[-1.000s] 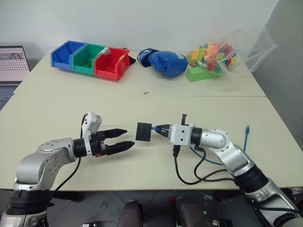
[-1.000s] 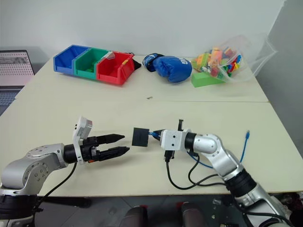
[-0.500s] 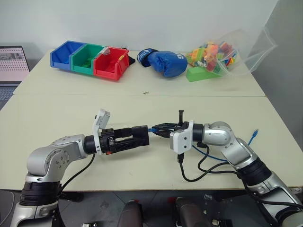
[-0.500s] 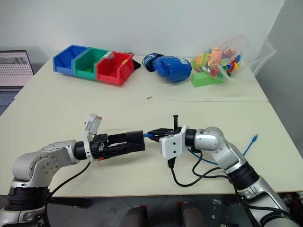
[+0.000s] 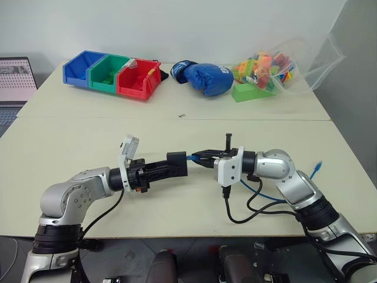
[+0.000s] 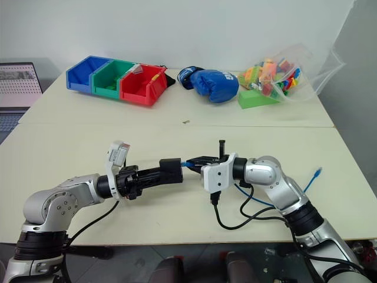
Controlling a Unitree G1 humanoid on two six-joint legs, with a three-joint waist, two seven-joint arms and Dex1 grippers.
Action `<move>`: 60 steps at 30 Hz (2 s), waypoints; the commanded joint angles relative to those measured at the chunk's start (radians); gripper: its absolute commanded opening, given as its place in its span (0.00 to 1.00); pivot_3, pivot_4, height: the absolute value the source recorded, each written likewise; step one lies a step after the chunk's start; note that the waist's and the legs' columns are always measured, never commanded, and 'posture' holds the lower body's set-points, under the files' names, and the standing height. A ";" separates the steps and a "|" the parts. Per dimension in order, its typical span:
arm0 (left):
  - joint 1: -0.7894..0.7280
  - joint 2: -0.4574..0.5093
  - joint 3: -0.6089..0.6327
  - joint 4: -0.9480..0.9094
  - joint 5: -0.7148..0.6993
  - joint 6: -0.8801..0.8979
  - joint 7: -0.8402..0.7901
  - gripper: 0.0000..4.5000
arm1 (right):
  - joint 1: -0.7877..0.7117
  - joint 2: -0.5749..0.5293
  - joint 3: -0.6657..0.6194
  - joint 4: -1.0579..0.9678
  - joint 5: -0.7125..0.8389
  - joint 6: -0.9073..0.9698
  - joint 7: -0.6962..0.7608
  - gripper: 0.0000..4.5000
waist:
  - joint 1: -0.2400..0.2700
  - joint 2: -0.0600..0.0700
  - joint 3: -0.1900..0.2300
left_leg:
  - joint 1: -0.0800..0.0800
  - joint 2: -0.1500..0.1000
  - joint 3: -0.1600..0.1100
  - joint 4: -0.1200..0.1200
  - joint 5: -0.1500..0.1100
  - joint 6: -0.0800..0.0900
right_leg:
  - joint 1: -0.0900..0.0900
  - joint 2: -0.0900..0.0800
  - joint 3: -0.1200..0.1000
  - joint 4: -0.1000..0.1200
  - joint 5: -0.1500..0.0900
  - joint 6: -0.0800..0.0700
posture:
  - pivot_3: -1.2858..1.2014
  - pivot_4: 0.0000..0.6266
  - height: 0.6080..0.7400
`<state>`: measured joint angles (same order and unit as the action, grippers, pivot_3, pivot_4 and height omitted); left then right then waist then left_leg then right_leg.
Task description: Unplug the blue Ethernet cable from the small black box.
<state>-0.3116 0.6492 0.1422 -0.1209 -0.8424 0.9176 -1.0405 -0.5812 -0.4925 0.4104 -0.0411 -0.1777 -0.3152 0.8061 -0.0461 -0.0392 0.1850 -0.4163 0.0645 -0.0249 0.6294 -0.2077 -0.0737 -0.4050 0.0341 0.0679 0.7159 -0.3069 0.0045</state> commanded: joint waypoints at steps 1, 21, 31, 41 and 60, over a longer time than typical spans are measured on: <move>-0.020 0.001 -0.003 0.008 0.011 -0.020 0.000 0.18 | -0.009 -0.004 0.003 -0.069 0.017 -0.048 0.031 0.03 | 0.000 0.000 0.000 | 0.000 0.000 0.000 0.000 0.000 0.000 | 0.000 0.000 0.000 0.000 0.000 0.000 | 0.52 0.24 1.00; -0.063 0.074 -0.116 0.014 0.137 -0.217 -0.232 0.18 | 0.091 -0.048 -0.218 -0.457 0.733 1.014 0.068 0.86 | 0.008 0.000 0.000 | 0.000 0.000 -0.001 0.000 0.000 0.000 | 0.000 0.000 0.001 0.000 0.000 0.000 | 0.52 0.24 1.00; -0.099 0.083 -0.135 -0.028 0.148 -0.228 -0.237 0.18 | 0.065 0.066 -0.239 -0.356 0.832 1.187 -0.028 0.86 | 0.005 0.000 0.000 | 0.000 0.000 0.000 0.000 0.000 0.000 | 0.000 0.000 0.001 -0.001 -0.003 0.005 | 0.52 0.24 1.00; -0.061 0.104 -0.118 -0.058 0.155 -0.239 -0.242 0.18 | 0.041 0.077 -0.256 -0.311 0.904 1.246 0.008 0.86 | 0.005 0.001 0.000 | -0.001 0.000 0.000 0.000 0.000 0.000 | 0.000 0.000 0.000 -0.001 -0.003 0.005 | 0.52 0.24 1.00; -0.028 0.104 -0.119 -0.021 0.160 -0.293 -0.260 0.18 | 0.040 0.048 -0.258 -0.294 0.904 1.251 0.012 0.86 | 0.004 0.001 0.000 | -0.001 0.000 0.000 0.000 0.000 0.000 | 0.000 0.001 0.000 -0.001 -0.003 0.005 | 0.52 0.24 1.00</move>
<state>-0.3413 0.7507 0.0070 -0.1284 -0.6804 0.6451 -1.2901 -0.5275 -0.4364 0.1604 -0.3087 0.7205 0.9474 0.8070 -0.0418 -0.0385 0.1854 -0.4168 0.0647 -0.0248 0.6290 -0.2079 -0.0733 -0.4055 0.0347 0.0680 0.7147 -0.3099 0.0095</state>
